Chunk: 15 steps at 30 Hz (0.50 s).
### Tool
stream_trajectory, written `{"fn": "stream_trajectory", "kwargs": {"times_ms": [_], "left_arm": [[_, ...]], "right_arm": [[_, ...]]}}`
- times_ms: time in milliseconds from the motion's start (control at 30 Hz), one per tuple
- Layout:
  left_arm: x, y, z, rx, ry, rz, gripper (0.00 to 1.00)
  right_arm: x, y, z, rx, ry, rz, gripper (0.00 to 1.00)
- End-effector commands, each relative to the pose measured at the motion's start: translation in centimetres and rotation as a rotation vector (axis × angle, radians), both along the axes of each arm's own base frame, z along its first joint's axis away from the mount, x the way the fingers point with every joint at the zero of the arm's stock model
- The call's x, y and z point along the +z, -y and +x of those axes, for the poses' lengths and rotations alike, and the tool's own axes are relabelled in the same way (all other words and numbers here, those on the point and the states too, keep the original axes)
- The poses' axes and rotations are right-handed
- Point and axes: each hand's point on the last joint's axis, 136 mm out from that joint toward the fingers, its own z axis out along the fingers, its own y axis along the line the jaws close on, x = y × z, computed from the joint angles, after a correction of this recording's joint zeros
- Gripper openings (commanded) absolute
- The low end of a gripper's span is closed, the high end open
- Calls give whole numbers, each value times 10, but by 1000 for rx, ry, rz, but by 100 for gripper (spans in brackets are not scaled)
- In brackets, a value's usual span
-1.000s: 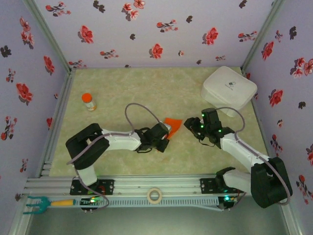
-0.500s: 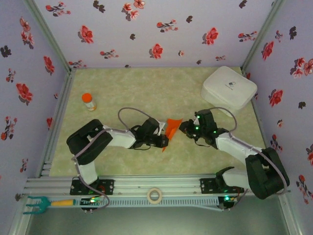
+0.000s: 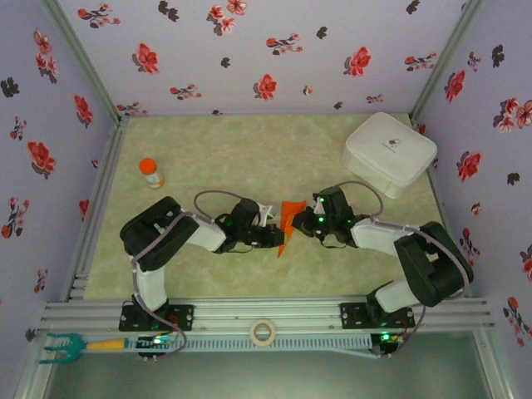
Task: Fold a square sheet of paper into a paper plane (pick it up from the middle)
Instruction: Fold the wing for the fifth time at the center of the table.
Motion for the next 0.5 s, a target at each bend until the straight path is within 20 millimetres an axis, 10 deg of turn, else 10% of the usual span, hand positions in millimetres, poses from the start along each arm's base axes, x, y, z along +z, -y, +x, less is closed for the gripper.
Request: {"fn": "stream_trajectory", "kwargs": {"times_ms": [0, 467], "left_arm": [[-9, -2, 0, 22, -39, -13, 0], [-21, -13, 1, 97, -131, 15, 0]], "right_arm": [[11, -11, 13, 34, 67, 17, 11], [-5, -11, 22, 35, 37, 5, 11]]}}
